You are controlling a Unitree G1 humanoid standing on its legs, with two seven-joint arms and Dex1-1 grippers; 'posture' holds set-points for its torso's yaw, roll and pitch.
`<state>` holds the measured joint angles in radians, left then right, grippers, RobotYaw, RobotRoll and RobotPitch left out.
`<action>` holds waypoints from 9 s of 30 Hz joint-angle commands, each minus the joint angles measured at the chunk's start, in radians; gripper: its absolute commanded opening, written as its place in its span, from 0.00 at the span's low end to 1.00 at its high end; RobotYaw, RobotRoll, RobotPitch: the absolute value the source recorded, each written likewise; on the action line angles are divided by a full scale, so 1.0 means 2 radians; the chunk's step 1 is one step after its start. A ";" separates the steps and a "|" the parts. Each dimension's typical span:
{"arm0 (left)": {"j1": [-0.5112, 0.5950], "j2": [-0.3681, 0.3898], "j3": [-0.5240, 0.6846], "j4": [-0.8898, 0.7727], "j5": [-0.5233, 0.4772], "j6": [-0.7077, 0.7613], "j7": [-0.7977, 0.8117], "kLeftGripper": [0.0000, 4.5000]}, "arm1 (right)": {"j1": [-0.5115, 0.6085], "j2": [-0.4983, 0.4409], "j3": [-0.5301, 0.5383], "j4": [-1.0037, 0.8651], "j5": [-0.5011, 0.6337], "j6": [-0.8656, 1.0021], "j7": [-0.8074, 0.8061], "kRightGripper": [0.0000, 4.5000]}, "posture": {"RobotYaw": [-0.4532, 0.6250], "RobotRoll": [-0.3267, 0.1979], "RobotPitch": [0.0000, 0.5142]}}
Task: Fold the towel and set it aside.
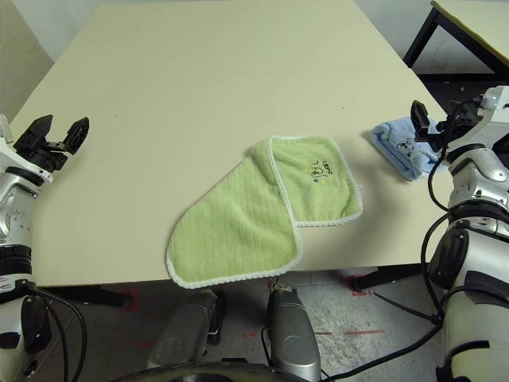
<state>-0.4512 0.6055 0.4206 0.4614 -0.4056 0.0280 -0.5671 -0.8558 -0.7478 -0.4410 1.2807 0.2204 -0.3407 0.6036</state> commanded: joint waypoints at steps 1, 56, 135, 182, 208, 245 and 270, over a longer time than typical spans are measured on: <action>0.005 -0.002 0.001 0.004 0.002 -0.002 0.001 1.00 | 0.003 -0.007 0.001 0.000 -0.001 0.003 -0.002 0.99 | 0.48 0.62 0.23; 0.000 0.061 -0.163 -0.358 -0.076 0.326 -0.147 1.00 | -0.132 0.105 0.199 0.030 -0.163 0.324 0.071 0.52 | 0.51 0.62 0.33; -0.223 -0.319 -0.520 -0.042 0.195 0.308 -0.005 1.00 | -0.369 0.124 0.222 0.009 -0.197 0.113 0.081 0.00 | 0.51 0.62 0.19; -0.201 -0.023 -0.074 -0.338 -0.016 0.595 -0.076 0.01 | -0.236 0.012 0.168 0.014 -0.149 0.084 0.167 0.00 | 0.58 0.62 0.18; -0.242 0.068 -0.066 -0.200 -0.042 0.511 -0.057 0.01 | -0.188 -0.101 0.229 -0.060 -0.011 0.319 0.505 0.00 | 0.57 0.62 0.16; 0.047 0.037 -0.108 -0.297 -0.054 0.272 -0.140 0.01 | -0.038 -0.035 0.152 -0.054 -0.051 0.113 0.446 0.00 | 0.57 0.62 0.28; 0.159 0.168 -0.080 -0.325 -0.124 0.328 -0.272 0.01 | 0.002 -0.078 0.197 -0.082 -0.052 0.182 0.499 0.00 | 0.58 0.62 0.30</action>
<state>-0.1182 0.9535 0.2495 -0.2103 -0.6425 0.6791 -1.1257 -0.8381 -0.8961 -0.0192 1.1058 0.1011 0.0034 1.6088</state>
